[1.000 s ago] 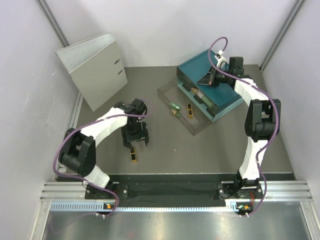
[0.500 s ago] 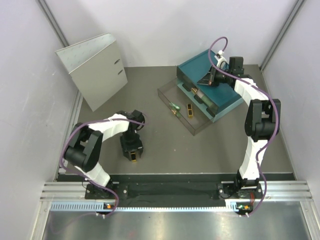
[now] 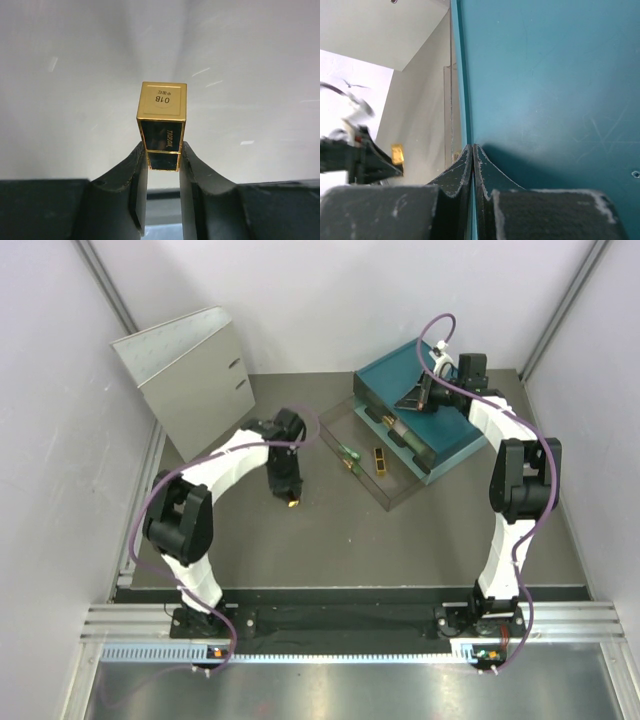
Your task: Organize the makeup
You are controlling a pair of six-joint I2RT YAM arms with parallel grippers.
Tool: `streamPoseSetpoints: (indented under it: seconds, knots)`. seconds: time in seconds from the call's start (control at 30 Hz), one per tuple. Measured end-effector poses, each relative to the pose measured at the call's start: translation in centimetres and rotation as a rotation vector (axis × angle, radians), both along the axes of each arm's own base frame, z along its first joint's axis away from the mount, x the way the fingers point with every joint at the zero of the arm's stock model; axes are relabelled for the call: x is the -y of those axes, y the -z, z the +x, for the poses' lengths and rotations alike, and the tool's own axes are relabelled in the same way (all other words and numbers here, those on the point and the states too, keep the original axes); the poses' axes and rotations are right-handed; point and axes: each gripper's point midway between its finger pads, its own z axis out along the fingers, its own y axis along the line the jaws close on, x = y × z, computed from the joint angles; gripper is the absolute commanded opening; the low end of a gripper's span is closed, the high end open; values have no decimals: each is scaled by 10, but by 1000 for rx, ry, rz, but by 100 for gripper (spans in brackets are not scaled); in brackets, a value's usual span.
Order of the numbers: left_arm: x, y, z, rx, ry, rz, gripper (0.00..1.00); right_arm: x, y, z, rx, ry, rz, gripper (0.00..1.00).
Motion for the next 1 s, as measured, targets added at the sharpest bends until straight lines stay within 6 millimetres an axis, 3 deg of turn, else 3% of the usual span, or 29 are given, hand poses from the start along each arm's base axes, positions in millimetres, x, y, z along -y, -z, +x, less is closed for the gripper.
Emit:
streamPoseSetpoints:
  seconds: [0.23,0.47,0.63,0.8,0.9,1.0]
  knots:
    - [69,-62,82,182,95,-234,0,0,0,0,-3,-1,1,1]
    - [139,-70,142,227,171,-448,0,0,-1,0,-5,-4,4,1]
    - [161,-66,160,229,174,-526,7,0,-1,0,-6,-5,5,1]
    - [174,-56,171,215,155,-565,46,0,-1,0,-6,-5,5,1]
    - [178,-47,171,182,138,-580,53,0,-1,0,-6,-5,5,1]
    - [179,-37,170,151,117,-583,54,0,-1,0,-5,-5,5,1]
